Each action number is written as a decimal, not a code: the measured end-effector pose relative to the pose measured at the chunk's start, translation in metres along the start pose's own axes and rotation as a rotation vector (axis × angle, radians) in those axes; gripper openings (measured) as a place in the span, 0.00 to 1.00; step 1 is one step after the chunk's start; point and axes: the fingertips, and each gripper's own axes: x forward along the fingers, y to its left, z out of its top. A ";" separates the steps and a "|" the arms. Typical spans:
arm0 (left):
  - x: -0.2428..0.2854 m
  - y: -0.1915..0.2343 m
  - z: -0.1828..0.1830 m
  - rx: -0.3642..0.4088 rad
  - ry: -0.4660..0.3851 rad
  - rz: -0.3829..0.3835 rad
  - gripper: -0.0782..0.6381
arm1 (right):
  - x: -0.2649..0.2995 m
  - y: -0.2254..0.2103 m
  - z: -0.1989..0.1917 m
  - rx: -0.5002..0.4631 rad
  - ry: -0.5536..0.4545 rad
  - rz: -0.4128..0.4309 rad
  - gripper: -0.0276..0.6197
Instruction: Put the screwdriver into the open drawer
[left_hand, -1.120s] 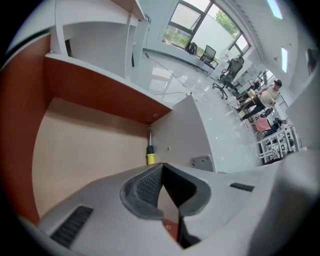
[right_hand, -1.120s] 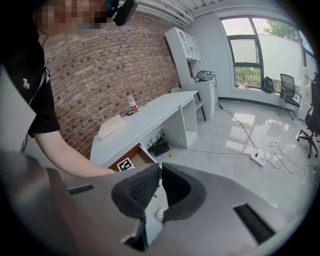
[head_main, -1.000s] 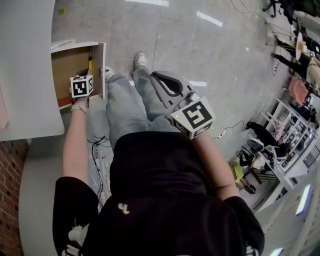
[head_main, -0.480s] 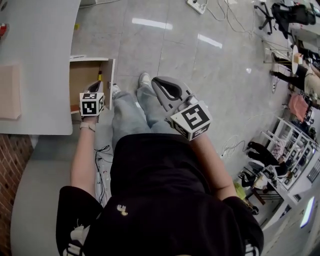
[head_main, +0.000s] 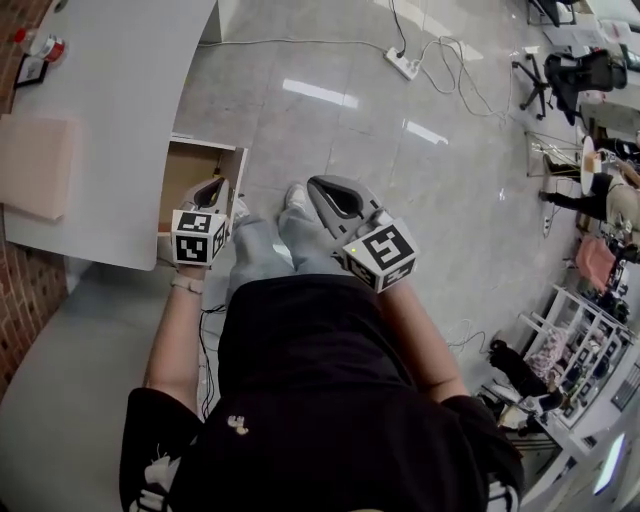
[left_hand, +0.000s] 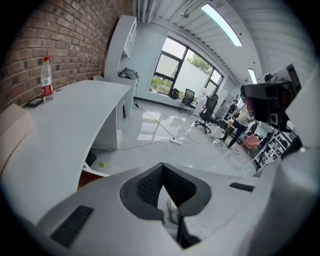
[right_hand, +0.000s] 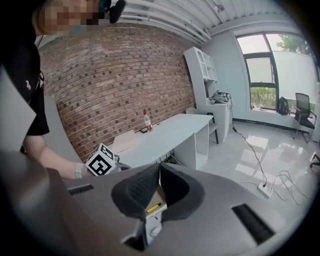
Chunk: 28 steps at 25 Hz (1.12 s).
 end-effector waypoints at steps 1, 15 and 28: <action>-0.007 -0.006 0.010 0.000 -0.020 0.002 0.11 | -0.003 0.000 0.003 -0.002 -0.005 0.007 0.06; -0.104 -0.041 0.113 -0.018 -0.284 0.094 0.11 | -0.024 -0.014 0.054 -0.023 -0.121 0.084 0.06; -0.188 -0.080 0.199 0.046 -0.517 0.164 0.11 | -0.068 0.008 0.126 -0.108 -0.257 0.204 0.06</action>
